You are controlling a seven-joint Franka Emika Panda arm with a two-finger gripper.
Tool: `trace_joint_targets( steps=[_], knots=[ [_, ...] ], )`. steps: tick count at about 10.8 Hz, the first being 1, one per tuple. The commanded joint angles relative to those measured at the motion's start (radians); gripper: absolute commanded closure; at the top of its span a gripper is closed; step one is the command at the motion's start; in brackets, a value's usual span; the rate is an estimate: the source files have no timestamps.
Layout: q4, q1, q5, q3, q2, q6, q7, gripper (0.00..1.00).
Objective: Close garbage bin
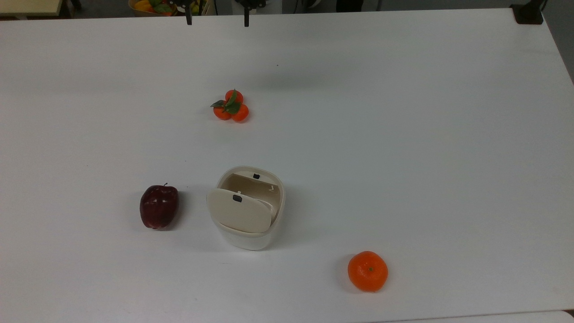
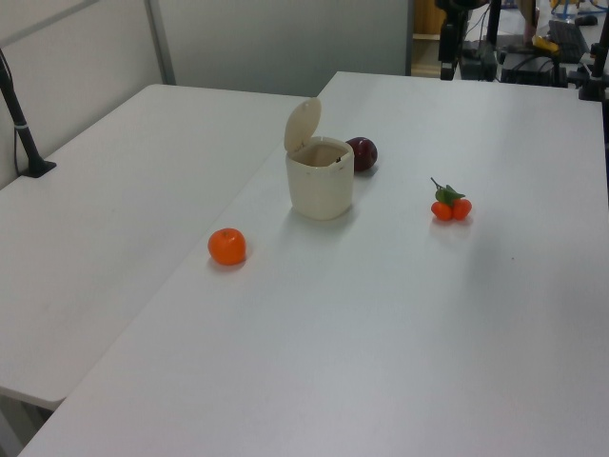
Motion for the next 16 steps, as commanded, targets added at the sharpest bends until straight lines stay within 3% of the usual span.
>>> trace_joint_targets(
  steps=[1, 11, 12, 15, 16],
  knots=[
    [-0.03, 0.004, -0.006, -0.002, -0.033, -0.025, 0.017, 0.0],
    [-0.029, 0.005, -0.005, -0.002, -0.032, -0.024, 0.017, 0.0],
    [-0.029, 0.005, -0.005, -0.002, -0.03, -0.018, 0.015, 0.14],
    [-0.029, 0.005, 0.009, -0.001, -0.027, -0.011, 0.015, 0.84],
    [-0.029, 0.005, 0.009, -0.002, -0.026, -0.011, 0.015, 0.98]
  ],
)
